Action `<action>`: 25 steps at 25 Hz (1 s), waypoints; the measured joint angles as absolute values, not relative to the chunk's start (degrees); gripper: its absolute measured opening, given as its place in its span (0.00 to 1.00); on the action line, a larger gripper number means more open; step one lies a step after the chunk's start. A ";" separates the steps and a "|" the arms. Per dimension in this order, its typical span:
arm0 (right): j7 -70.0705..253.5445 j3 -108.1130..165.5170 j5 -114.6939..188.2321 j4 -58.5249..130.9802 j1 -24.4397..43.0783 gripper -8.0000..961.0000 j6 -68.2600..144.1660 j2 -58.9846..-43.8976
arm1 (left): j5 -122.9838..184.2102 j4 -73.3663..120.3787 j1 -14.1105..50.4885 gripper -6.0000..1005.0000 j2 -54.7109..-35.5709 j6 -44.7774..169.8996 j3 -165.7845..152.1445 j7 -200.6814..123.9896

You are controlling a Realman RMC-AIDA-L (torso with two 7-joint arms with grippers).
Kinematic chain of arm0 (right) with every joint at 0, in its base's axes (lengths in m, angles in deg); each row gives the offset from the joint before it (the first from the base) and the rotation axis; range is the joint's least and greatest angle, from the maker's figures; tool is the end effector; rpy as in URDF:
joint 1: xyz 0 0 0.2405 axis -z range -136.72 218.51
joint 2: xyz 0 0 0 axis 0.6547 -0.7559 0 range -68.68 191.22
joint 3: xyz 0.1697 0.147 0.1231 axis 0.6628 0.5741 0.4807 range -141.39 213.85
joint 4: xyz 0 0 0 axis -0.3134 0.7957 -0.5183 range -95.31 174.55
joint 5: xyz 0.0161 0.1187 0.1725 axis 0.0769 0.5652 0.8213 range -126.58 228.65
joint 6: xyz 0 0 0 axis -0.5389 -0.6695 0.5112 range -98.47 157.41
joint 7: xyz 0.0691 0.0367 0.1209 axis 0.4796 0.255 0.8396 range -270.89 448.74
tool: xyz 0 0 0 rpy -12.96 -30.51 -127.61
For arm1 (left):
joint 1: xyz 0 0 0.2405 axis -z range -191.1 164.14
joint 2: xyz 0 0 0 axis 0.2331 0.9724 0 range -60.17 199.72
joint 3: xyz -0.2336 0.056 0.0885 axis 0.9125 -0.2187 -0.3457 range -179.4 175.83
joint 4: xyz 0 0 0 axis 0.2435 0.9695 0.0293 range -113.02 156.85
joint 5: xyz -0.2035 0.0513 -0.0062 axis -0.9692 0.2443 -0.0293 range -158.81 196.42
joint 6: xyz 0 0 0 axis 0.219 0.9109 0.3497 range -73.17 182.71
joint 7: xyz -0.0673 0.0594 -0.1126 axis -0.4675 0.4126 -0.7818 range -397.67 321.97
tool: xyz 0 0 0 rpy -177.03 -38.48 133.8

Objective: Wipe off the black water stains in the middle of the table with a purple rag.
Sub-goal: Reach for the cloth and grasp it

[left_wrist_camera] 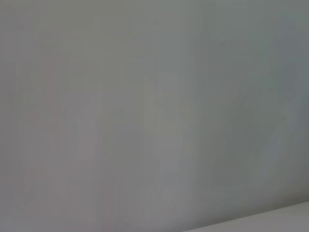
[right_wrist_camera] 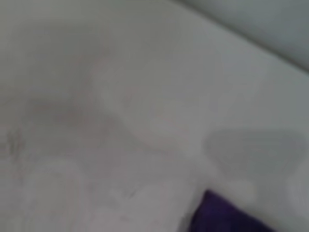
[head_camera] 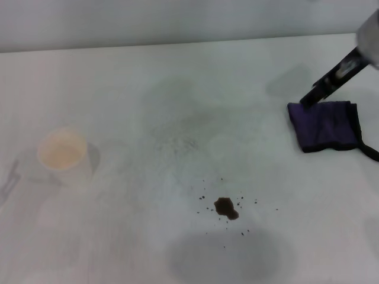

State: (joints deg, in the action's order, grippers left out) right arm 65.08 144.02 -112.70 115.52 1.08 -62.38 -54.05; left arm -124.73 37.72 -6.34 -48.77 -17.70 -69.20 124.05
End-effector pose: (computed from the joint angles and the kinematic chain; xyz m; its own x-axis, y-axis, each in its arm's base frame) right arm 0.2008 0.3886 0.0633 0.5662 -0.8104 0.1506 -0.5274 -0.4966 -0.6893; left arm -0.3815 0.2424 0.0090 0.8097 0.0094 0.5868 0.5675 -0.2672 -0.7788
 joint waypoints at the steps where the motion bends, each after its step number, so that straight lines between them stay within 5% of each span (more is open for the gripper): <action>1: 65.82 142.53 -112.61 114.97 0.80 0.86 -62.43 -54.09 | -124.76 37.73 -6.24 0.88 -48.80 -17.68 -69.20 124.05; 23: 65.97 140.60 -117.34 87.09 -5.94 0.86 -47.71 -53.57 | -123.30 37.29 -4.47 0.88 -49.14 -17.99 -69.73 124.04; 25: 65.90 140.55 -117.35 86.70 -6.01 0.79 -47.30 -53.57 | -123.29 37.29 -4.42 0.88 -49.14 -18.05 -69.73 124.04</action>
State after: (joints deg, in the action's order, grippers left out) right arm 65.90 140.55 -117.35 86.70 -6.01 -47.30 -53.57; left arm -123.29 37.29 -4.42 -49.14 -18.05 -69.73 124.04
